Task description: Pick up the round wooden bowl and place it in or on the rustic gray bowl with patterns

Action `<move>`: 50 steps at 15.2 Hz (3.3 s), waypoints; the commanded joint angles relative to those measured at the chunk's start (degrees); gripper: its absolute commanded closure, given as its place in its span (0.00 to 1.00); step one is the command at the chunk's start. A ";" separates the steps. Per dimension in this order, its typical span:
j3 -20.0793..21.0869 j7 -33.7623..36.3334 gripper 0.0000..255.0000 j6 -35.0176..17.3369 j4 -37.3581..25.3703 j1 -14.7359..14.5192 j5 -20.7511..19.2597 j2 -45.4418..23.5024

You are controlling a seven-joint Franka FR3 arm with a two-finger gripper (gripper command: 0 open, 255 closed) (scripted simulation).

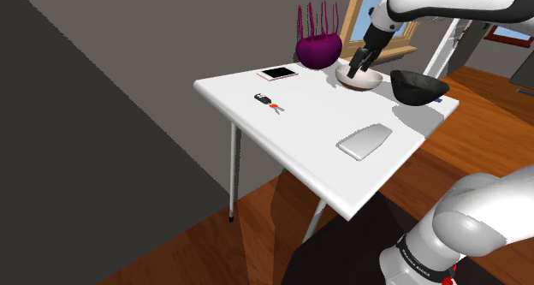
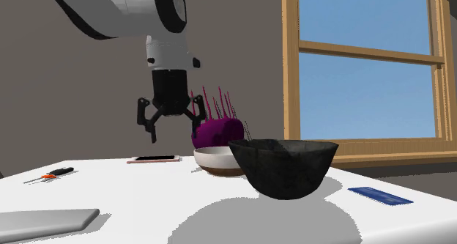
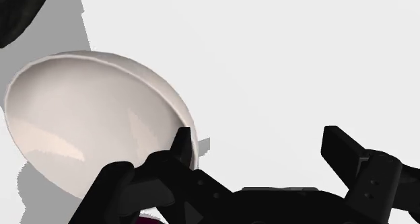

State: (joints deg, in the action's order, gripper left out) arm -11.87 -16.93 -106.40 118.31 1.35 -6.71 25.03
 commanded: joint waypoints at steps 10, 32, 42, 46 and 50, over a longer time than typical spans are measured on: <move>-4.00 -4.76 0.00 -6.73 -4.14 0.52 1.05 -9.89; -4.02 -4.90 1.00 -5.61 -5.68 0.48 1.21 -10.32; -3.89 -5.40 1.00 2.15 -14.68 0.25 1.75 -11.58; -3.92 -5.66 1.00 5.32 -18.72 0.17 2.04 -12.47; -3.99 -5.98 1.00 8.55 -23.07 0.11 2.39 -13.61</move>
State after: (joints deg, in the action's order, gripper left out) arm -15.81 -22.77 -98.61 96.22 1.44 -4.38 11.62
